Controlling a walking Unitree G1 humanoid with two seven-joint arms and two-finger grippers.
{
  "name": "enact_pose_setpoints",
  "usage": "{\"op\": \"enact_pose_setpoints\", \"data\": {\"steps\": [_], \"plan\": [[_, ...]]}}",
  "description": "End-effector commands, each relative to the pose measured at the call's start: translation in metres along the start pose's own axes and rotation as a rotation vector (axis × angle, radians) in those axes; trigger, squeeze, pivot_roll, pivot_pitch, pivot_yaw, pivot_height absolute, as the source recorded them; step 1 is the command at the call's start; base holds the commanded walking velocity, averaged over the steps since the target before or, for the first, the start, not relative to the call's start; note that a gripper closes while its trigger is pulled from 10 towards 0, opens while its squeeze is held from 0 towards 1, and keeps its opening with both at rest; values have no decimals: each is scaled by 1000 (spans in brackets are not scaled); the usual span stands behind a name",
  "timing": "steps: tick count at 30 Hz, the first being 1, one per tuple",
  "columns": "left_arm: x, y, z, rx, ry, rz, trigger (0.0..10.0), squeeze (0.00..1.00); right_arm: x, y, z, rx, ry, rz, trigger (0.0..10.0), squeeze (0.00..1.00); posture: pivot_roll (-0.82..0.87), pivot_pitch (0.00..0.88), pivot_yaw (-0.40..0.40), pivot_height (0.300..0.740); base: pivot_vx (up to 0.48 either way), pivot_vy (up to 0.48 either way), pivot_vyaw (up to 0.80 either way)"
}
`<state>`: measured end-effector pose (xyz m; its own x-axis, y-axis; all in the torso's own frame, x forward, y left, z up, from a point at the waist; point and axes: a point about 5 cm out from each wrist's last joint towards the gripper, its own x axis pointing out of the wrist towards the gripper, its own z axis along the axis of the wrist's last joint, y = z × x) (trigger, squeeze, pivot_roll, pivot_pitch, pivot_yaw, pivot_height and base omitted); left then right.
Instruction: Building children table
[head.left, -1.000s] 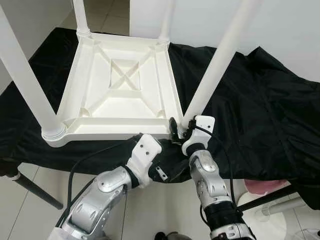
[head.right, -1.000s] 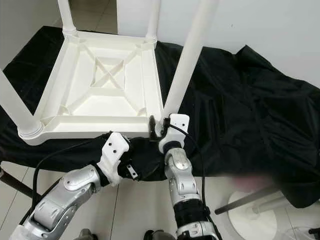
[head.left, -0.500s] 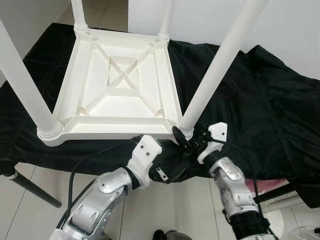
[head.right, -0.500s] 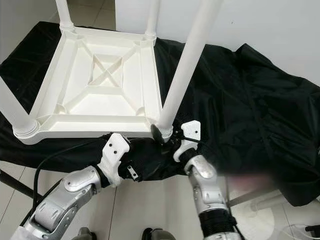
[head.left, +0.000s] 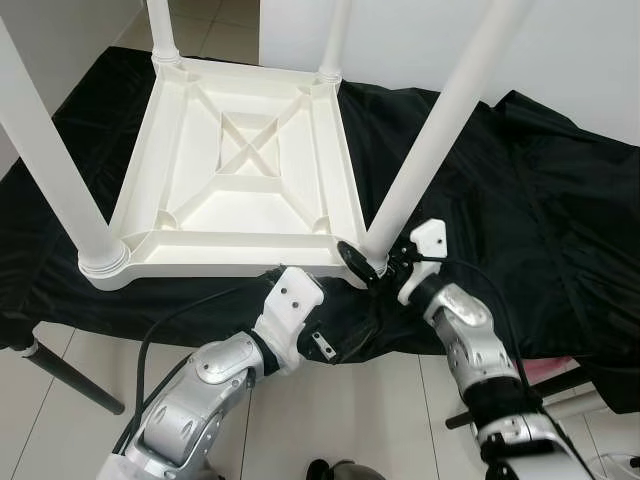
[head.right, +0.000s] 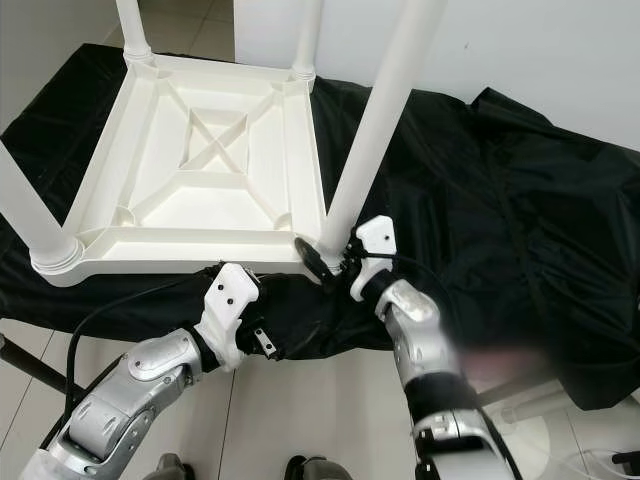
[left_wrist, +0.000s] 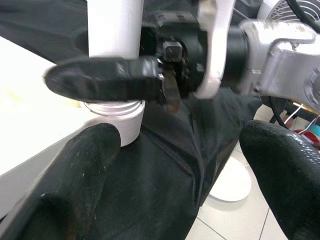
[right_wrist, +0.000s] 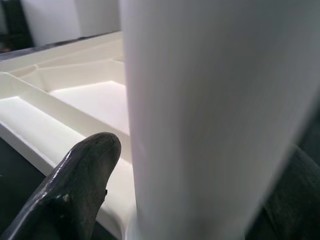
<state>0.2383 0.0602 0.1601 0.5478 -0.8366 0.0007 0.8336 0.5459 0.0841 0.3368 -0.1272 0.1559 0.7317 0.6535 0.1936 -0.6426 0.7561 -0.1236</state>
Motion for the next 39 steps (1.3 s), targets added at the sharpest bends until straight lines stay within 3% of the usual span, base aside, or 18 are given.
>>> {"op": "enact_pose_setpoints", "data": {"steps": [1,2,3,4,16,17,19,22,28,32,34,39], "plan": [[0,0,-2,8,18,-6,10000,0,-2,-1,-5,-18,29,46,5765,0,83,120,-123,740,0,0,0],[0,0,-2,8,18,-6,10000,0,-2,-1,-5,-18,29,46,5765,0,83,120,-123,740,0,0,0],[0,0,-2,9,18,-3,10000,0,-2,-1,-7,-24,43,61,627,0,87,119,-126,740,0,0,0],[0,1,-2,10,18,1,10000,0,-2,-2,-9,-27,55,67,0,0,87,119,-126,740,0,0,0],[1,1,-4,5,18,5,10000,0,-13,-5,-16,8,73,45,0,0,75,122,-129,740,0,0,0],[1,1,-4,4,18,4,10000,0,-15,-7,-15,14,70,26,9765,0,74,123,-129,740,0,0,0],[1,1,-4,4,18,4,10000,0,-15,-7,-15,14,70,26,9765,0,74,123,-129,740,0,0,0],[1,0,-5,3,20,-1,10000,0,-13,-7,-16,56,102,-114,10000,0,69,124,-127,740,0,0,0],[1,0,-5,3,21,-2,10000,0,-8,-1,-19,107,112,-272,10000,0,67,123,-126,740,0,0,0],[1,0,-5,3,21,-3,10000,0,-7,2,-20,132,119,-314,10000,0,66,123,-122,740,0,0,0],[2,-1,-5,3,21,-6,10000,0,-2,19,-22,162,109,-415,10000,0,66,124,-123,740,0,0,0],[2,-1,-5,5,22,-9,10000,0,3,36,-24,204,125,-504,10000,0,68,123,-119,740,0,0,0]]}}
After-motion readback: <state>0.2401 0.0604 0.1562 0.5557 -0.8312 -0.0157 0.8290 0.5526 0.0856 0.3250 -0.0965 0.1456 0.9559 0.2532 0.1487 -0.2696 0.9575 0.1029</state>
